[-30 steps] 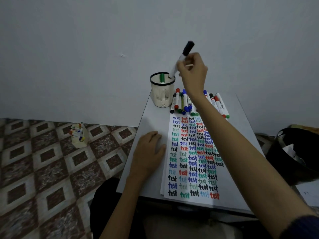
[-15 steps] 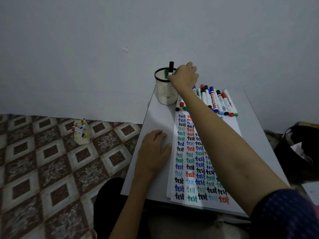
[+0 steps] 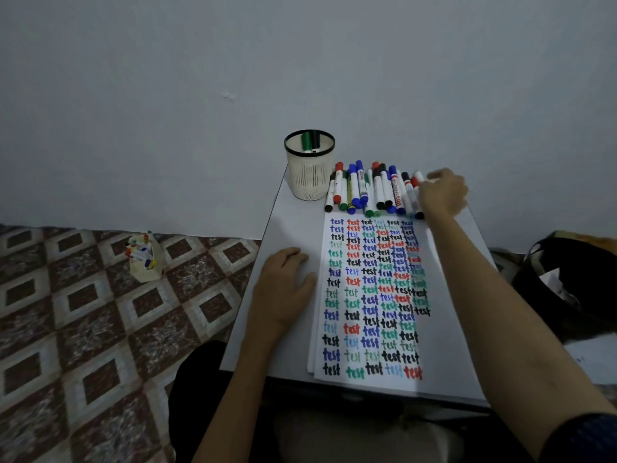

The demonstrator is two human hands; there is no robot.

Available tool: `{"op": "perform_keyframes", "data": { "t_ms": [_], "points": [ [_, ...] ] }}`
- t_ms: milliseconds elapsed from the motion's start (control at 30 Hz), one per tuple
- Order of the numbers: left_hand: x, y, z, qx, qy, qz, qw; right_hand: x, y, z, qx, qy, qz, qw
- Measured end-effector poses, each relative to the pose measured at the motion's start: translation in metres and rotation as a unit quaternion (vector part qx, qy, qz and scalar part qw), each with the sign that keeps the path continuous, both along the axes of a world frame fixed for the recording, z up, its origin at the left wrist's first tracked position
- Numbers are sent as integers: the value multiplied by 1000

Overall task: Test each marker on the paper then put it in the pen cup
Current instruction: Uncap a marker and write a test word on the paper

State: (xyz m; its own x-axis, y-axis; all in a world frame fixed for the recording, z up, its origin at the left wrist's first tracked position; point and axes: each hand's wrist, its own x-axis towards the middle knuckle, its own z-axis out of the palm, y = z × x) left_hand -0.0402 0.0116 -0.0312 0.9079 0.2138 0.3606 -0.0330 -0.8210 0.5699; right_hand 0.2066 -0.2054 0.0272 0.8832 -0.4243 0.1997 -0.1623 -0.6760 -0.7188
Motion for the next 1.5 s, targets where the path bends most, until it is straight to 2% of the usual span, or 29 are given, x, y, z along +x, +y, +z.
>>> {"op": "perform_keyframes", "data": {
  "t_ms": [100, 267, 400, 500, 567, 667, 733, 800, 900, 1000, 1233, 1400, 1500],
  "points": [
    [1, 1, -1, -2, 2, 1, 1000, -6, -31, -12, -5, 76, 30, 997],
    [2, 1, -1, 3, 6, 3, 1000, -15, -43, -11, -7, 90, 85, 992],
    [0, 1, -1, 4, 8, 3, 1000, -24, -47, -9, 14, 51, 54, 997],
    [0, 0, 1, 10, 9, 3, 1000, -33, -52, -6, 127, -33, 17, 991],
    [0, 0, 1, 13, 10, 2, 1000, -41, -59, -2, 266, -101, 29, 958],
    [0, 0, -1, 18, 10, -2, 1000, -71, -67, 7, 460, -187, 64, 865],
    [0, 0, -3, 17, 11, -3, 1000, -101, -67, 10, 534, -190, 102, 818],
    [0, -2, 0, -14, 8, -6, 1000, -129, -64, 6, 566, -148, 147, 798],
    [-5, -7, 10, -80, -23, -38, 996, -167, -50, -3, 572, -79, 207, 790],
    [-14, -16, 20, -84, -39, -88, 992, -194, -30, -3, 556, -28, 260, 789],
    [-11, -55, 42, 13, 56, -201, 978, -222, -2, 0, 519, 19, 352, 778],
    [-11, -65, 44, -46, 90, -239, 966, -221, -7, -6, 434, 52, 418, 796],
    [-14, -72, 39, -43, 77, -227, 970, -220, -11, -5, 438, 53, 419, 794]
  ]
}}
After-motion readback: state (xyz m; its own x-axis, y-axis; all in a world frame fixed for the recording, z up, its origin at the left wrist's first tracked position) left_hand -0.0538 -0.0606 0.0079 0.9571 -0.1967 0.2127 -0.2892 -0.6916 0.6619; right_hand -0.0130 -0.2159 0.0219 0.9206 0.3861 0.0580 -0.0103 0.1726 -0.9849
